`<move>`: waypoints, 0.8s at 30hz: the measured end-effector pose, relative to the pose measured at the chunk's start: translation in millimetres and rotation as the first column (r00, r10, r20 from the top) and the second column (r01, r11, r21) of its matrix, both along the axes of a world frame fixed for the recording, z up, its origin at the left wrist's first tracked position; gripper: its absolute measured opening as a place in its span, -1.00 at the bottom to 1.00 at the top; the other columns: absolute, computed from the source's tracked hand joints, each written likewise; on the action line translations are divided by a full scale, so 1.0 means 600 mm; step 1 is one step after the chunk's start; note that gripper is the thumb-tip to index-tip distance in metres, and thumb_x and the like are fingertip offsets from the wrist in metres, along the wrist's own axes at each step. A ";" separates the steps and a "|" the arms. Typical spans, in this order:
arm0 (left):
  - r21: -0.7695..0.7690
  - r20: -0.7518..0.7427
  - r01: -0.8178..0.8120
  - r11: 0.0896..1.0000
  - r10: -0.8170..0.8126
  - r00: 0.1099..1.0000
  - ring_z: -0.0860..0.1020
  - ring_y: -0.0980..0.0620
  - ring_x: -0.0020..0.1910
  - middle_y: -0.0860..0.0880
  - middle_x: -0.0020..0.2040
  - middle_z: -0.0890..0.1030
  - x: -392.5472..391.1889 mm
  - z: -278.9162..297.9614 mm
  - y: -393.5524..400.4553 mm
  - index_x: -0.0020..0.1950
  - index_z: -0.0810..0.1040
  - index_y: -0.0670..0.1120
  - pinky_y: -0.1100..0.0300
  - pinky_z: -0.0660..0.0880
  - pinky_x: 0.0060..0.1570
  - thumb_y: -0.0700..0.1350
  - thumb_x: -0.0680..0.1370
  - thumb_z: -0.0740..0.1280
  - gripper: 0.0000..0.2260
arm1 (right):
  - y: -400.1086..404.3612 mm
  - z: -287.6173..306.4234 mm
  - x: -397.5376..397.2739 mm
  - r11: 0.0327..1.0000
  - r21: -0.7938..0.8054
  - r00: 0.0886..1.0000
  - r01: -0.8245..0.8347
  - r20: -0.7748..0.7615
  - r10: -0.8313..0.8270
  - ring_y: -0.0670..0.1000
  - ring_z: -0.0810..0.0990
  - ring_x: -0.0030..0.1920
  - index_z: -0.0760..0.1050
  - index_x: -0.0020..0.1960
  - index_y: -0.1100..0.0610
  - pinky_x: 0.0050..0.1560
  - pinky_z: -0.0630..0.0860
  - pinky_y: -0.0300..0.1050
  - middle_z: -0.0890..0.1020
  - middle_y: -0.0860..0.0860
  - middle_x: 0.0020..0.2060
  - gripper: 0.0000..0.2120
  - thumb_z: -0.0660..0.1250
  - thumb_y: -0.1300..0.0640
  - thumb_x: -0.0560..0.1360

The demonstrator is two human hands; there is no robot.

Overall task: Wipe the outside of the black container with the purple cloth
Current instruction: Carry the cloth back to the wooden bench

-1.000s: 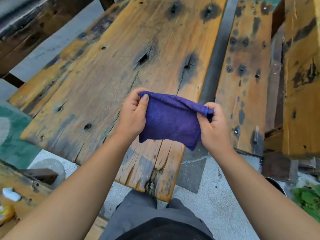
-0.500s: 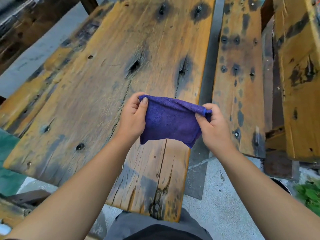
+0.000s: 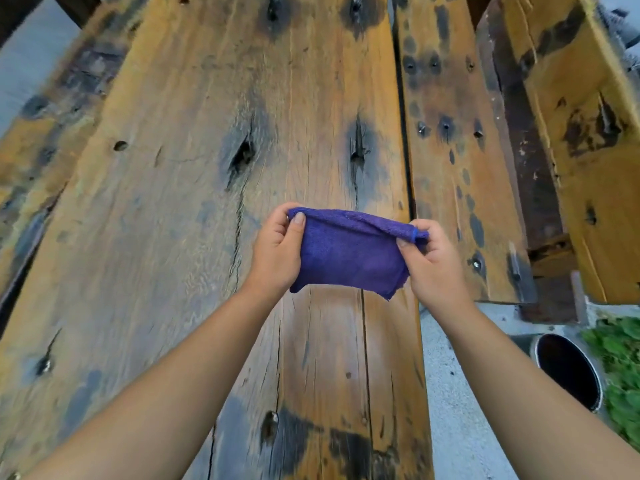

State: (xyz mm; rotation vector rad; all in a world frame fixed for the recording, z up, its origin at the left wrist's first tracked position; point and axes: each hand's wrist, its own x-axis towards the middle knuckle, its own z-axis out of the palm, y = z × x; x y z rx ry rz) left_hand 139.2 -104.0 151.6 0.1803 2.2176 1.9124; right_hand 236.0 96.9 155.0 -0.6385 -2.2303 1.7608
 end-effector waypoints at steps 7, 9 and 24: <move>0.010 0.096 -0.001 1.000 0.000 0.995 0.53 0.27 -0.16 0.26 -0.19 0.60 -0.051 -0.096 0.028 -0.05 0.54 0.12 0.41 0.43 -0.14 -0.04 0.60 0.18 -0.85 | 0.028 -0.092 -0.055 0.999 0.012 0.991 0.030 0.129 -0.032 -0.09 0.62 -0.12 0.48 -0.09 -0.27 -0.10 0.54 -0.01 0.65 -0.20 -0.17 -0.93 0.28 -0.15 0.43; -0.021 0.124 -0.007 1.000 0.010 0.992 0.53 0.30 -0.17 0.29 -0.20 0.60 -0.068 -0.123 0.040 -0.05 0.53 0.13 0.43 0.43 -0.15 -0.04 0.61 0.18 -0.85 | 0.041 -0.121 -0.073 0.999 -0.014 0.988 0.032 0.149 -0.029 -0.11 0.61 -0.14 0.48 -0.09 -0.24 -0.12 0.52 -0.07 0.65 -0.20 -0.19 -0.94 0.29 -0.13 0.43; -0.161 0.117 0.020 0.987 -0.001 0.993 0.50 0.23 -0.20 0.11 -0.17 0.57 -0.270 -0.275 0.146 -0.07 0.51 0.09 0.27 0.45 -0.12 -0.11 0.66 0.19 -0.82 | 0.143 -0.292 -0.281 0.996 0.071 0.974 0.059 0.213 -0.073 -0.10 0.63 -0.15 0.47 -0.12 -0.26 -0.14 0.53 -0.09 0.65 -0.15 -0.19 -0.93 0.25 -0.11 0.41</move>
